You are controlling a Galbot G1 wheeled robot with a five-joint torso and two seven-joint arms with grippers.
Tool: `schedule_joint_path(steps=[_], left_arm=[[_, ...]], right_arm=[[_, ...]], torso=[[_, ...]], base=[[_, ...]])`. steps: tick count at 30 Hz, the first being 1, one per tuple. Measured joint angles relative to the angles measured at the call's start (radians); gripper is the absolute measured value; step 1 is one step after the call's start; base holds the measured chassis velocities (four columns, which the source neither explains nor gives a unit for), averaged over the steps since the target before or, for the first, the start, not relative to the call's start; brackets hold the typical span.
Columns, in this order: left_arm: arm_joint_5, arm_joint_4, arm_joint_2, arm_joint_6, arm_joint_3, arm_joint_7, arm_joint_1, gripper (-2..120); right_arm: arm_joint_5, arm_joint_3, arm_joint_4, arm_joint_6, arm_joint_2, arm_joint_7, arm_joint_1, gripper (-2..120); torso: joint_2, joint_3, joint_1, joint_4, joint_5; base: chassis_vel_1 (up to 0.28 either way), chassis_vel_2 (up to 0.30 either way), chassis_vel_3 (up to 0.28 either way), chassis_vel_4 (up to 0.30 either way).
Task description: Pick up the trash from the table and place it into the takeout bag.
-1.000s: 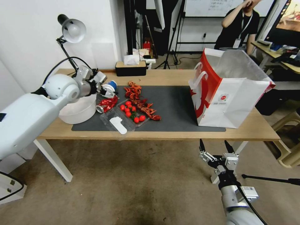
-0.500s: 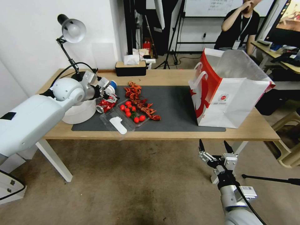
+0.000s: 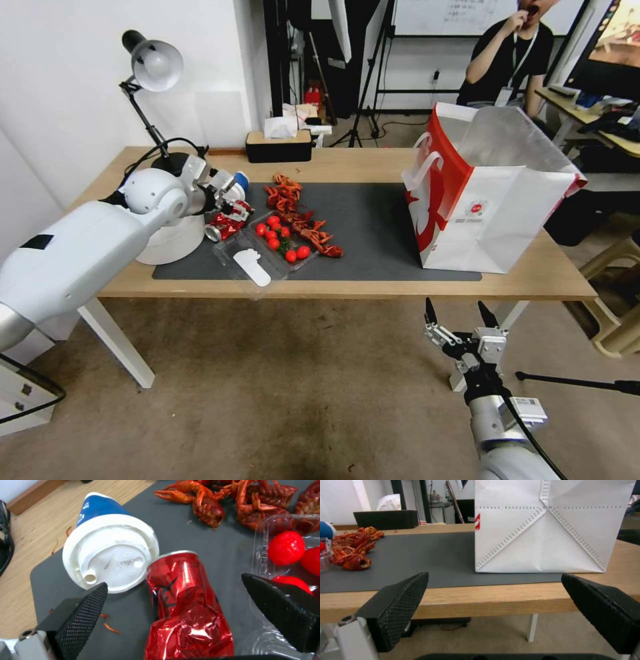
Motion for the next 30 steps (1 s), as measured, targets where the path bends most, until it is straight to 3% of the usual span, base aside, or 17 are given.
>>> schedule_joint_path(steps=[21,25,26,29,30], left_arm=[[-0.068,0.046,-0.018,-0.003,0.01,-0.016,0.003,95],[-0.069,0.047,-0.015,-0.001,0.015,-0.016,0.007,90],[-0.069,0.046,-0.015,-0.001,0.015,-0.017,0.011,82],[-0.069,0.045,-0.016,0.0,0.015,-0.021,0.014,75],[-0.072,0.043,-0.017,0.0,0.015,-0.027,0.018,67]], right_arm=[[-0.004,0.0,-0.008,-0.001,0.002,0.004,0.002,100],[-0.004,-0.001,-0.011,-0.001,0.003,0.005,0.005,100],[-0.004,-0.001,-0.012,-0.001,0.003,0.005,0.005,100],[-0.005,-0.001,-0.012,-0.001,0.003,0.006,0.005,100],[-0.005,-0.001,-0.012,-0.001,0.003,0.007,0.005,100]], torso=[[0.0,0.0,0.0,-0.0003,0.0001],[0.0,0.0,0.0,0.0001,-0.0001],[0.0,0.0,0.0,0.0003,-0.0005],[0.0,0.0,0.0,0.0002,0.0001],[0.0,0.0,0.0,-0.0001,-0.0002]], base=[[0.0,0.0,0.0,0.0],[0.0,0.0,0.0,0.0],[0.0,0.0,0.0,0.0],[0.0,0.0,0.0,0.0],[0.0,0.0,0.0,0.0]])
